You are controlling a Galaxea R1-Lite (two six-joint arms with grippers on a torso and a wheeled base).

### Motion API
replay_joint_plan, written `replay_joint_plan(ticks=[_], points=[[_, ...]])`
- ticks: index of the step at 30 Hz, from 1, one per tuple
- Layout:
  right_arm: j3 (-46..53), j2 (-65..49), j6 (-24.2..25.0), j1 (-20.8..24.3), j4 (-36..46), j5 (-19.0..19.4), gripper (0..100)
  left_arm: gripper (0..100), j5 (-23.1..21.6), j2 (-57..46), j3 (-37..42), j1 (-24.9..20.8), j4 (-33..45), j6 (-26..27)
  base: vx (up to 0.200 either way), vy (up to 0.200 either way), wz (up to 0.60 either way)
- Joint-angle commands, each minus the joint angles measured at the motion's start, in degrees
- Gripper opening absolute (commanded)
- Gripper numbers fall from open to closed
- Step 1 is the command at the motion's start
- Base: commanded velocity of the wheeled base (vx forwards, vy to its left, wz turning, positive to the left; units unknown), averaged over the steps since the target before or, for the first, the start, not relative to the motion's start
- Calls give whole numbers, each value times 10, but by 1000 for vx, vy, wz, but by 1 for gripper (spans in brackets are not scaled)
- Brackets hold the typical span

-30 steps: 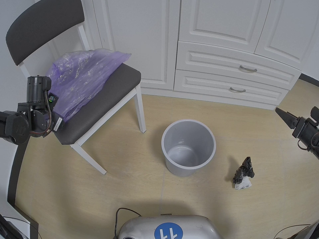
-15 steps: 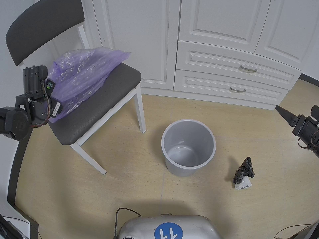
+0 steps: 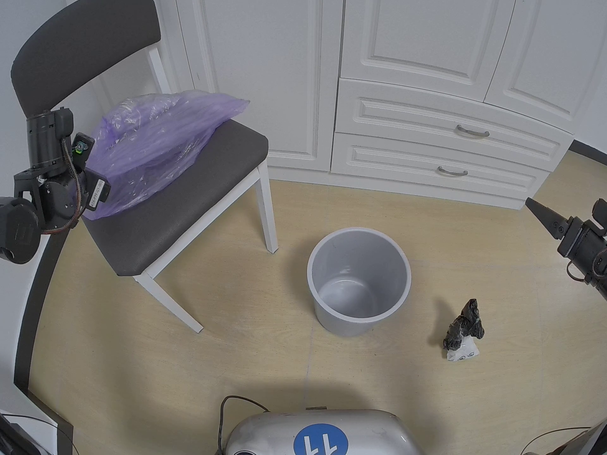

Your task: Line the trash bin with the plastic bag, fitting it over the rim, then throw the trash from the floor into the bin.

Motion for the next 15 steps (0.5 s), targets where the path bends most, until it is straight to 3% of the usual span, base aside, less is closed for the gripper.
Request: replay_joint_plan(ticks=[1, 15], points=[[1, 0, -1, 0, 1, 0, 100, 100, 0, 22, 3, 1, -2, -1, 0, 0, 0], [1, 7, -1, 0, 0, 1, 100, 100, -1, 70, 3, 12, -5, -5, 0, 0, 0]])
